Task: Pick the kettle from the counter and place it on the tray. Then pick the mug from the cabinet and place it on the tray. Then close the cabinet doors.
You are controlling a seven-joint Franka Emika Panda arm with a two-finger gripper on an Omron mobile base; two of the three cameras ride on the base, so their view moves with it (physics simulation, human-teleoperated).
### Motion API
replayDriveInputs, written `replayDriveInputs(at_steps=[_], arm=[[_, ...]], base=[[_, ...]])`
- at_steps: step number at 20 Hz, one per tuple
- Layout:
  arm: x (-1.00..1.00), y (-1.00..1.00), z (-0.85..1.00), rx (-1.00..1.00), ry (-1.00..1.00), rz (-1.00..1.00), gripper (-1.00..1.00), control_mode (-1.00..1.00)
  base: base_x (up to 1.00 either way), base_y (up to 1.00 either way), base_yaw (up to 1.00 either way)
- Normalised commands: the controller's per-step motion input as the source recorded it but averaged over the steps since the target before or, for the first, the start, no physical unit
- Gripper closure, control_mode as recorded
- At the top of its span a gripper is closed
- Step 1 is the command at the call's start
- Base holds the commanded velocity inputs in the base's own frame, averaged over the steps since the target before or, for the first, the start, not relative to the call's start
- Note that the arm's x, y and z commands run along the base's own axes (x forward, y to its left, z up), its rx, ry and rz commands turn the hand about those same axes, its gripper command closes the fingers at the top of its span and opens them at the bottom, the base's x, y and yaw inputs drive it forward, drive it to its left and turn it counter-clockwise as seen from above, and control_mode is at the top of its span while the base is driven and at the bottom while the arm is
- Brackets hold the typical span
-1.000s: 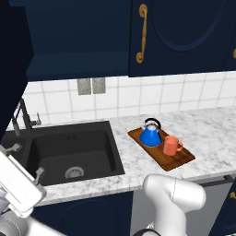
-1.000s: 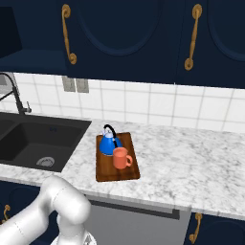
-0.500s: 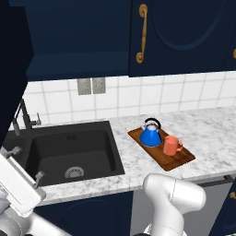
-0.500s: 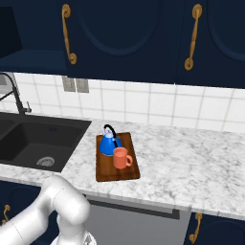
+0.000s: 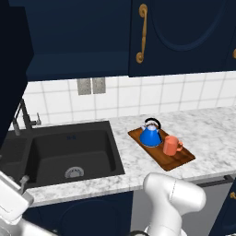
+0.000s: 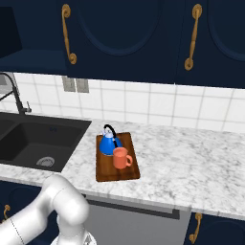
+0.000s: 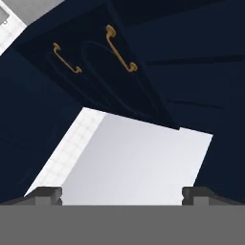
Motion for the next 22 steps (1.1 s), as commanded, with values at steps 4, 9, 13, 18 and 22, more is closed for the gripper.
replayDriveInputs(at_steps=[4, 9, 13, 18, 22], arm=[[-0.18, 0.48, 0.18, 0.00, 0.00, 0.19, -1.00, -1.00], [-0.01, 0.35, 0.40, 0.00, 0.00, 0.17, -1.00, -1.00], [0.25, 0.09, 0.53, 0.00, 0.03, 0.11, -1.00, -1.00], [0.20, -0.01, 0.45, 0.00, 0.09, 0.05, -1.00, -1.00], [0.06, -0.41, 0.23, 0.02, 0.07, 0.00, -1.00, -1.00]], base=[[0.00, 0.00, 0.00], [0.00, 0.00, 0.00], [0.00, 0.00, 0.00], [0.00, 0.00, 0.00], [0.00, 0.00, 0.00]])
